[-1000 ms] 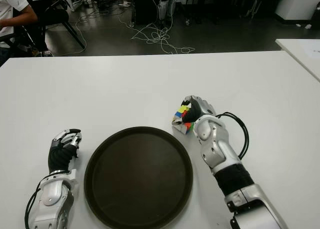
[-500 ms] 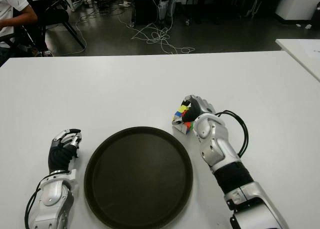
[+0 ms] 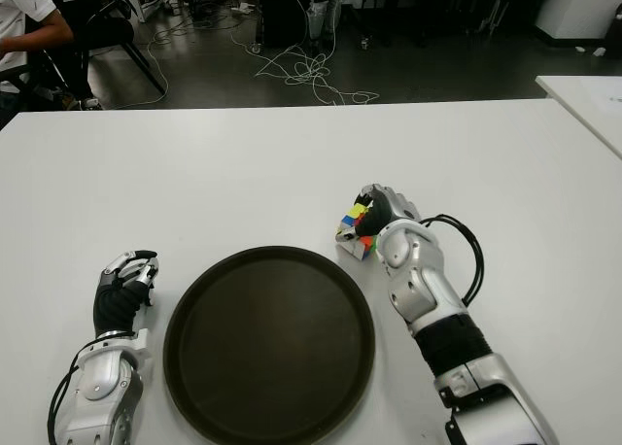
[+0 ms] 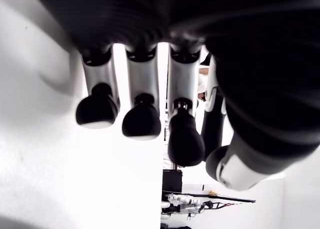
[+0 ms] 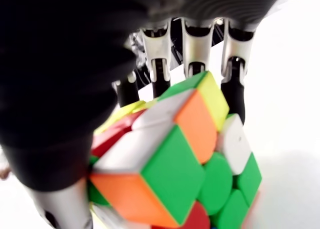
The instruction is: Pick up the Rubik's Cube and put it in the plate
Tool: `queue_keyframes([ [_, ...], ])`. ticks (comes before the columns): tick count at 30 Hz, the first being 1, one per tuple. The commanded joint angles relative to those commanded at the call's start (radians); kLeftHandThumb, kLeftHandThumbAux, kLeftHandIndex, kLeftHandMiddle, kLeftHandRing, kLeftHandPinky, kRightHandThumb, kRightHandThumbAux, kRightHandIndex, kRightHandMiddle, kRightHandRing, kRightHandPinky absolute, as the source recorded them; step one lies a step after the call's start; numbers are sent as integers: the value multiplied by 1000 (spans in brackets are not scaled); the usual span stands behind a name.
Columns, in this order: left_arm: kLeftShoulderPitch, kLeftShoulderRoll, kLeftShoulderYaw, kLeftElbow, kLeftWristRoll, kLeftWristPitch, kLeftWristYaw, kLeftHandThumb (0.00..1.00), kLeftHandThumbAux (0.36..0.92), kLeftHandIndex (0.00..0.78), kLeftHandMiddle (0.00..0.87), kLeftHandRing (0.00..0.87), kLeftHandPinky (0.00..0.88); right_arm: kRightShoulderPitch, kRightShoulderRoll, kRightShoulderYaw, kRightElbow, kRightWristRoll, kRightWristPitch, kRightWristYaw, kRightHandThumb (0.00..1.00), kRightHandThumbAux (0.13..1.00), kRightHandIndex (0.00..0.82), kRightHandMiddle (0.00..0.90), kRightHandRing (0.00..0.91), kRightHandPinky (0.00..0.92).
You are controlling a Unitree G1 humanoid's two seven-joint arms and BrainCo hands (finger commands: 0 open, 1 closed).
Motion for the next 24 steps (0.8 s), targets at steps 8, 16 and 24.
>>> queue_keyframes([
  [8,-1,2,-1,2,-1,-3,-4,712,704,445,800,828,829,22,13,-57,-20,36,-107,-118,15,870,608,727,751,747],
  [16,-4,2,0,0,4,11,3,713,704,445,800,829,829,33,29,-98,-65,46,-159,-207,104,871,667,768,791,785],
  [24,-10,4,2,2,1,29,2,713,704,445,798,827,826,82,65,-160,-279,67,-135,-237,185,866,699,808,826,818],
])
